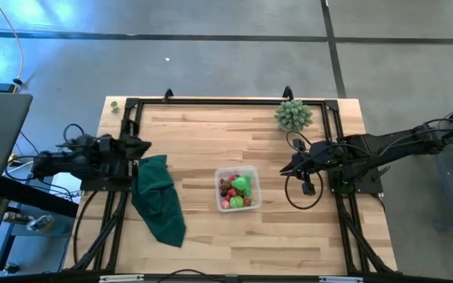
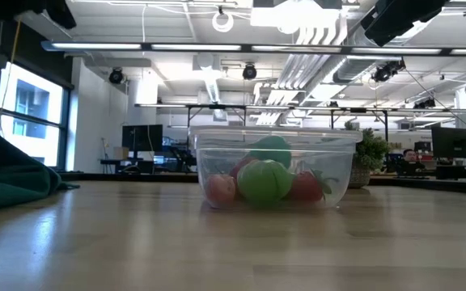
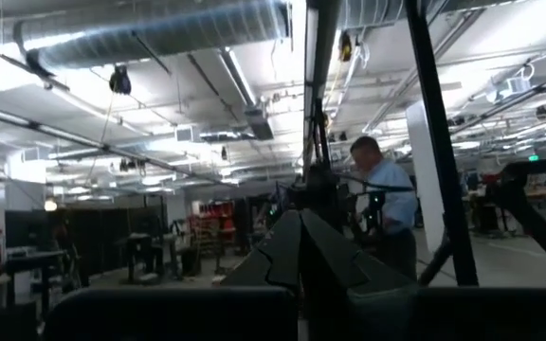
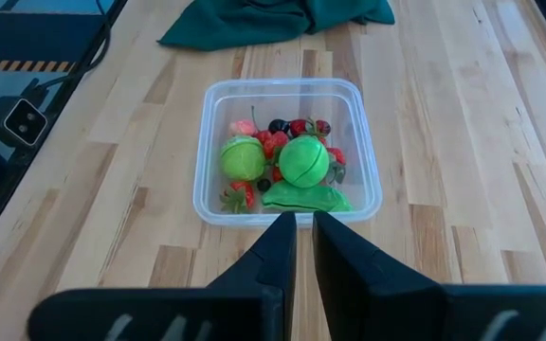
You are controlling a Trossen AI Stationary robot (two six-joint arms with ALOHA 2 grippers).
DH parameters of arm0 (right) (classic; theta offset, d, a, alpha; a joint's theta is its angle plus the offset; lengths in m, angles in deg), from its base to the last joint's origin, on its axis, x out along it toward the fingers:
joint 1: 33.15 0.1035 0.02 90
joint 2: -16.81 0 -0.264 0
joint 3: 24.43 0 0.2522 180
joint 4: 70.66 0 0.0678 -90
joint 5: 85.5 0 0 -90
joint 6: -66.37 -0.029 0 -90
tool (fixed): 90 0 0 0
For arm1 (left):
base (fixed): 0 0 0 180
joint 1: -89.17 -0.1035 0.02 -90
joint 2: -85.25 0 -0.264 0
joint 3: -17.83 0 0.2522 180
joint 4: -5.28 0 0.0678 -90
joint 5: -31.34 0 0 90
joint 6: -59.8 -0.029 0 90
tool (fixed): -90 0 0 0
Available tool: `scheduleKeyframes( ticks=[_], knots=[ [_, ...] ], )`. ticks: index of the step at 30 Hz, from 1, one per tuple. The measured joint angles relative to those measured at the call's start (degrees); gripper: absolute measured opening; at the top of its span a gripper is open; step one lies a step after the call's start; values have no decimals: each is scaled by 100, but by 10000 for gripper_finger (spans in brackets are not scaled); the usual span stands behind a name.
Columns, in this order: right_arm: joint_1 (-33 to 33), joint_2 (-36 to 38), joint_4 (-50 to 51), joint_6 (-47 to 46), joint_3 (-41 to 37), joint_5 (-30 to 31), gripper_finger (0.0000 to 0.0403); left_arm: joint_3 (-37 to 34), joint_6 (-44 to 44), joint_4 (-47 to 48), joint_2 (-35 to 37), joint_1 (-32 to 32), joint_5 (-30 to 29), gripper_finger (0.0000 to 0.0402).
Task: Pick and placing Produce into tupperware
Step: Return to Home Position
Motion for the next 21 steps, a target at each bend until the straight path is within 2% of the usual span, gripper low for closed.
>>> scheduleKeyframes(
  ticks=[21],
  knots=[
    [-2,0,0,0,2,0,30,-927,575,19,4,0,-211,0]
  ],
)
